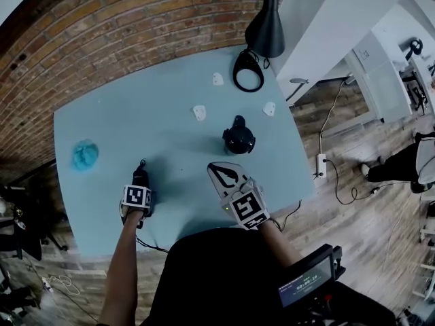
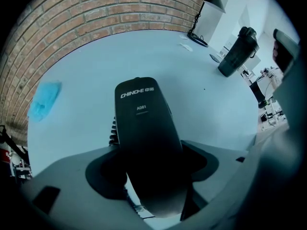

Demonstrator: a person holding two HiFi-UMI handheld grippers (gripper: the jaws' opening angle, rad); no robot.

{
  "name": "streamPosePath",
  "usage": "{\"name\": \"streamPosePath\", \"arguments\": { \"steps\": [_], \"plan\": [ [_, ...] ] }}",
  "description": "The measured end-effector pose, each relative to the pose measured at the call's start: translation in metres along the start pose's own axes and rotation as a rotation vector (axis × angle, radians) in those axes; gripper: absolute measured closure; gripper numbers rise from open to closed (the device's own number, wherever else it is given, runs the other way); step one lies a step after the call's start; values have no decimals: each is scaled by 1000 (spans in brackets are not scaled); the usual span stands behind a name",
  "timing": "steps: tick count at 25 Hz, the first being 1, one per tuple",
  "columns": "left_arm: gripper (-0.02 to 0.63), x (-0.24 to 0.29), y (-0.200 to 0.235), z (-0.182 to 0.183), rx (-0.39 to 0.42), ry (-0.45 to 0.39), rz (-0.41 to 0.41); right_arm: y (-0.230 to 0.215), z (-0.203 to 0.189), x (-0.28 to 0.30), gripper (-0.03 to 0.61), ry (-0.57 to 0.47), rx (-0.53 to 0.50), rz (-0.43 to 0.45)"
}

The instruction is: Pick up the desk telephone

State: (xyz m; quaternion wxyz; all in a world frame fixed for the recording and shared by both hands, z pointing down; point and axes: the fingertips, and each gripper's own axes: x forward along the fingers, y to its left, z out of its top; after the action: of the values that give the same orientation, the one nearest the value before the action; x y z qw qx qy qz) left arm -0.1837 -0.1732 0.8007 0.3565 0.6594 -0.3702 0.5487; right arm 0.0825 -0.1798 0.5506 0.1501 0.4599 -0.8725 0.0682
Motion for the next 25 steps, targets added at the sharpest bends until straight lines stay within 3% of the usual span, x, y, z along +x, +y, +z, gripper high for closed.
{"name": "streamPosePath", "arguments": {
  "steps": [14,25],
  "plan": [
    [305,-4,6,0,-76,-85,-6,-4,6,-6,557,-29,-10,-16],
    [319,-7,8,-3,-127,-133,-18,9,13,-4,557,-55,40,-27]
  ]
}}
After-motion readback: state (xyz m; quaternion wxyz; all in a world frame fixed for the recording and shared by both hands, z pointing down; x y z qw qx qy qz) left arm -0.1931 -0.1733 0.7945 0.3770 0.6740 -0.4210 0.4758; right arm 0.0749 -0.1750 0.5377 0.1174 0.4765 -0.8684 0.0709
